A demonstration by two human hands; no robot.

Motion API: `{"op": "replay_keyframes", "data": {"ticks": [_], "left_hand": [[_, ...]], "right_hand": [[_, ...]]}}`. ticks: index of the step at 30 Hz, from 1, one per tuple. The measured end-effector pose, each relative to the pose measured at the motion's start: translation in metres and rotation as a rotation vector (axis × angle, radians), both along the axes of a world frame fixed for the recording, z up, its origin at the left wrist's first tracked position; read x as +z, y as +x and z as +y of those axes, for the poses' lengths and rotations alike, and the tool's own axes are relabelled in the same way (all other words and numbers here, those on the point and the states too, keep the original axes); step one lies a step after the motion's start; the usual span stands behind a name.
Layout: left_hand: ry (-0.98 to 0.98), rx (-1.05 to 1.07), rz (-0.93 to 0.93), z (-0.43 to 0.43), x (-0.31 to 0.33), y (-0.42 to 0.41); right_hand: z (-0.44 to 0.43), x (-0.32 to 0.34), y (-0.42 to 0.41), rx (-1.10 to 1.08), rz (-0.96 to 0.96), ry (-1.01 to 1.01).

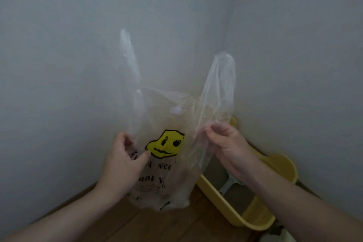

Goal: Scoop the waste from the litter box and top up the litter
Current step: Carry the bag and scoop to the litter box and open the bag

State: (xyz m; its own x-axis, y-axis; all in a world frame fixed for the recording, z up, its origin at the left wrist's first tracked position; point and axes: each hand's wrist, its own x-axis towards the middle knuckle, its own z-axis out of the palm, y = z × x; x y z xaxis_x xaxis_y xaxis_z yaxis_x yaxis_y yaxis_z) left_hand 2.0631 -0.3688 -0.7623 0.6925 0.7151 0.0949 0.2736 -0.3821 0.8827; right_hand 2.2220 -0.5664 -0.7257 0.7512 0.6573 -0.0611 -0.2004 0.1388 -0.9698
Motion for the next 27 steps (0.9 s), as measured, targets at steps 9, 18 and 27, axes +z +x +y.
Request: {"op": "replay_keyframes", "data": {"ticks": [9, 18, 27], "left_hand": [[0.39, 0.114, -0.246, 0.008, 0.05, -0.015], [1.341, -0.21, -0.196, 0.024, 0.114, -0.027], [0.67, -0.417, 0.431, 0.053, 0.078, -0.015]], "right_hand": [[0.025, 0.015, -0.017, 0.24, -0.07, 0.046], [0.04, 0.009, -0.019, 0.256, -0.107, 0.05], [0.04, -0.019, -0.003, 0.298, -0.247, -0.119]]}}
